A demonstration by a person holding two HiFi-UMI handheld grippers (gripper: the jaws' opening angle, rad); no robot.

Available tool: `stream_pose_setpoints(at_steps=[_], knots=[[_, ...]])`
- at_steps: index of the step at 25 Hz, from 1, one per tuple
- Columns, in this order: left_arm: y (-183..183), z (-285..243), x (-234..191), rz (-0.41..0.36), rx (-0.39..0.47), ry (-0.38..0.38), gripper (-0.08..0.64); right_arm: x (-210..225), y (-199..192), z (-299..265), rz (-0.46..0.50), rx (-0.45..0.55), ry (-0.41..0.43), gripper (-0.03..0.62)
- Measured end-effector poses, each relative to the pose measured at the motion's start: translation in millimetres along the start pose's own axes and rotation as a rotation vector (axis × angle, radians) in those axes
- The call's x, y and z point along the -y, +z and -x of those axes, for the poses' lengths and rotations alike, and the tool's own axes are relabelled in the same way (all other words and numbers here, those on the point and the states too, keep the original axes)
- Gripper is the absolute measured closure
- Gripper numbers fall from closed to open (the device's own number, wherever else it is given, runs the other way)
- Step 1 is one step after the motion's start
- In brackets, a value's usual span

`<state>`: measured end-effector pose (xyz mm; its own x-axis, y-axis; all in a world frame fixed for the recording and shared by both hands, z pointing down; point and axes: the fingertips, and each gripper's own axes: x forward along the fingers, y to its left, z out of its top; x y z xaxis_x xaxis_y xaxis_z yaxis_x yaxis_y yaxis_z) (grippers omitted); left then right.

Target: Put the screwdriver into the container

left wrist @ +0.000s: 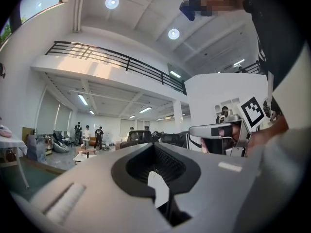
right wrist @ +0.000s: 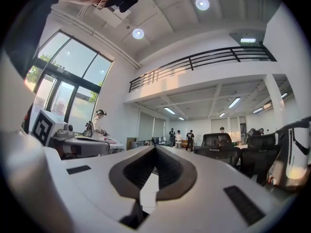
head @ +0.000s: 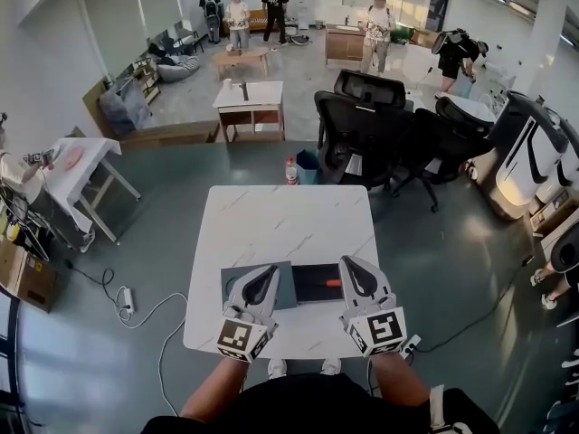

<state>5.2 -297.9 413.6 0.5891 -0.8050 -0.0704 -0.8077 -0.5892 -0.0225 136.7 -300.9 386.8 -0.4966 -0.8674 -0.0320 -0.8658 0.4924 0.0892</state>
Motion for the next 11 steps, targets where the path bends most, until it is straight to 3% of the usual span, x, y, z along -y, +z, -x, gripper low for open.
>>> stream_pose_setpoints(at_steps=[11], knots=[[11.2, 0.7, -1.4, -0.019, 0.014, -0.002, 0.551, 5.5, 0.2, 0.5, 0.008, -0.004, -0.017, 0.586]])
